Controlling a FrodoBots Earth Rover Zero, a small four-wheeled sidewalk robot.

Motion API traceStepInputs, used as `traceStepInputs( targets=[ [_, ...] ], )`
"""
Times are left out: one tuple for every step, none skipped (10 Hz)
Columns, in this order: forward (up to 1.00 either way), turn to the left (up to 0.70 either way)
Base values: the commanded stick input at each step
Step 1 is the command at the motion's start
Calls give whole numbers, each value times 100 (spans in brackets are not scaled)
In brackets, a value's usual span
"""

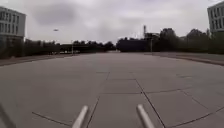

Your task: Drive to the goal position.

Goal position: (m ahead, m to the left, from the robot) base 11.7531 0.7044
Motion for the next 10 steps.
traceStepInputs(
  targets=[
    [100,0],
    [100,0],
    [100,0],
    [100,0],
    [100,0],
    [100,0],
    [100,0],
    [100,0],
    [100,0],
    [100,0]
  ],
)
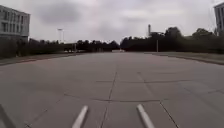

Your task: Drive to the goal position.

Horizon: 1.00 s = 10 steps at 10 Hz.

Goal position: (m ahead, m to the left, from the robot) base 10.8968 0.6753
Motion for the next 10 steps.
traceStepInputs(
  targets=[
    [100,0],
    [100,0],
    [100,0],
    [100,0],
    [100,0],
    [100,0],
    [100,0],
    [100,-9],
    [100,-27],
    [100,-27]
  ],
)
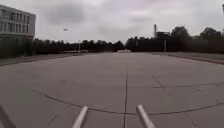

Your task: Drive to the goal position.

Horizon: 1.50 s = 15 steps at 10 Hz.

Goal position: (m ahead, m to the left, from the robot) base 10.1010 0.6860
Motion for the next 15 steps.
traceStepInputs(
  targets=[
    [100,-27],
    [100,-2],
    [100,0],
    [100,0],
    [100,0],
    [100,0],
    [100,0],
    [100,-14],
    [100,-27],
    [100,-19],
    [100,-8],
    [100,0],
    [100,0],
    [100,0],
    [100,0]
  ],
)
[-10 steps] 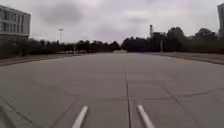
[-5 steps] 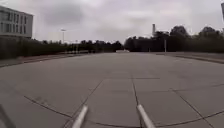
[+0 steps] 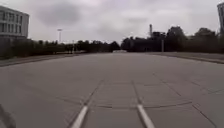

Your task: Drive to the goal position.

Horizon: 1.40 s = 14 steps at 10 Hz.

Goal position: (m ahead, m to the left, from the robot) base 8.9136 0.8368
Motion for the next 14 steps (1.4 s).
traceStepInputs(
  targets=[
    [100,0],
    [100,0],
    [100,-22],
    [100,-27],
    [100,-27],
    [100,-20],
    [100,-5],
    [100,0],
    [100,0],
    [100,0],
    [100,0],
    [100,0],
    [100,0],
    [100,0]
  ],
)
